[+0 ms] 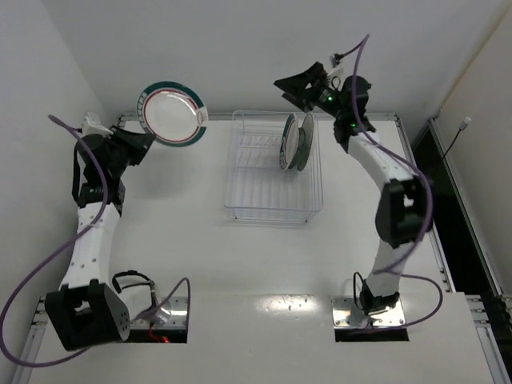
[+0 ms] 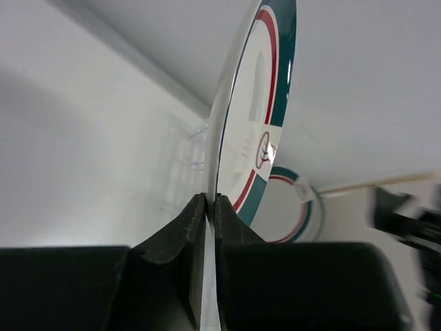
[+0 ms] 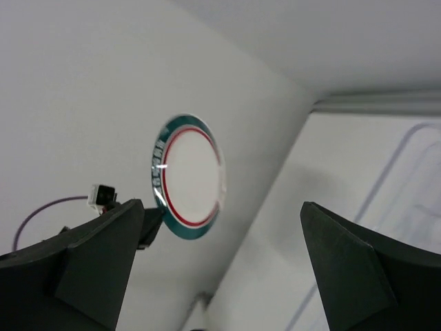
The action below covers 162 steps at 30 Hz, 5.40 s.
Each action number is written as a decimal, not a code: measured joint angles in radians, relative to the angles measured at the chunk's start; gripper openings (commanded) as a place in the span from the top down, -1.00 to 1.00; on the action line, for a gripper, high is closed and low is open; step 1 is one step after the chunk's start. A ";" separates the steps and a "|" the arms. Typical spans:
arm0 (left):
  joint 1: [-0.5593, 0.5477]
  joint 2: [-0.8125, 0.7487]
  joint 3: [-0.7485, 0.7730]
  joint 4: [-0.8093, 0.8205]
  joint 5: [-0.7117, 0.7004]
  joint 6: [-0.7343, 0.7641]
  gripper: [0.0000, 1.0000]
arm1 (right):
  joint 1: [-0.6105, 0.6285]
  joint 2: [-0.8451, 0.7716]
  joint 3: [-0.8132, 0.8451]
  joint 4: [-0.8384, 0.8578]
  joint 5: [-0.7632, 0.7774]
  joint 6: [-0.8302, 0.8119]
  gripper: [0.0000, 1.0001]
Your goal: Load the plates into the dish rack
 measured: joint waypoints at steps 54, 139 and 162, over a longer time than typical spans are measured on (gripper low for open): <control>-0.212 -0.111 0.007 -0.041 0.002 -0.097 1.00 | 0.211 0.324 0.122 0.527 -0.330 0.468 0.51; -0.220 -0.078 -0.219 -0.190 -0.223 0.371 -0.71 | 0.427 0.326 0.533 -0.889 1.516 -0.912 1.00; -0.220 -0.053 -0.219 -0.190 -0.217 0.371 -0.71 | 0.463 0.351 0.430 -0.792 1.542 -1.020 1.00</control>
